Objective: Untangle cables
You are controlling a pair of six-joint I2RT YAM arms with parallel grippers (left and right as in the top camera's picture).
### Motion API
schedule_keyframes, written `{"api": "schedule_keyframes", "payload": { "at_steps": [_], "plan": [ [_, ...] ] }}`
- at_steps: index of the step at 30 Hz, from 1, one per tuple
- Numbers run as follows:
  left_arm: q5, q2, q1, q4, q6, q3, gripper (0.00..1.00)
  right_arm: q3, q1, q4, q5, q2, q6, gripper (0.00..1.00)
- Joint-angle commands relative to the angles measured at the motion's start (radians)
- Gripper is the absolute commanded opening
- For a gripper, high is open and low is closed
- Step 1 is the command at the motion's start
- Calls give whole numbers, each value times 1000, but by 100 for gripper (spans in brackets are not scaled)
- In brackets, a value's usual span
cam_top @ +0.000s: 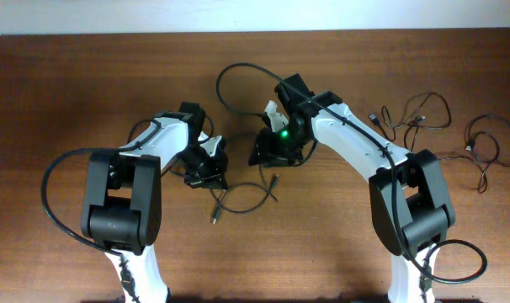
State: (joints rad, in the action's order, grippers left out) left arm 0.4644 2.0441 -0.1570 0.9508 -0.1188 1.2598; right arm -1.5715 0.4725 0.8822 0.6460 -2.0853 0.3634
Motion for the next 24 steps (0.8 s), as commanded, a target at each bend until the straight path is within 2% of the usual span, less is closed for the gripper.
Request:
{"api": "schedule_keyframes", "payload": {
  "at_steps": [1,4,6,8,9,12,15,16,21,24],
  "plan": [
    [-95,83,-15,-41,16,-33,0,6,0,40,-86,10,-116,70],
    [-90,77,-7,22,16,27,2,-23,-15,92,-63,18,-155,77],
    [-90,71,-4,107,29,119,7,-97,-23,204,-56,42,-236,79],
    [-91,71,-4,180,46,202,7,-154,-18,315,-56,73,-308,82],
    [-94,71,-4,203,45,237,6,-161,-14,358,-56,80,-307,87],
    [-117,71,2,205,43,249,5,-137,-1,428,-56,80,-307,88],
    [-352,71,35,206,-87,248,8,-83,54,388,-56,80,-307,88],
    [-376,71,44,206,-102,248,10,-67,77,368,-56,80,-303,88],
    [-376,71,73,203,-102,246,13,-15,229,188,-65,79,-270,89],
    [-376,71,73,203,-101,246,13,24,306,84,-154,70,-221,89]
  ]
}}
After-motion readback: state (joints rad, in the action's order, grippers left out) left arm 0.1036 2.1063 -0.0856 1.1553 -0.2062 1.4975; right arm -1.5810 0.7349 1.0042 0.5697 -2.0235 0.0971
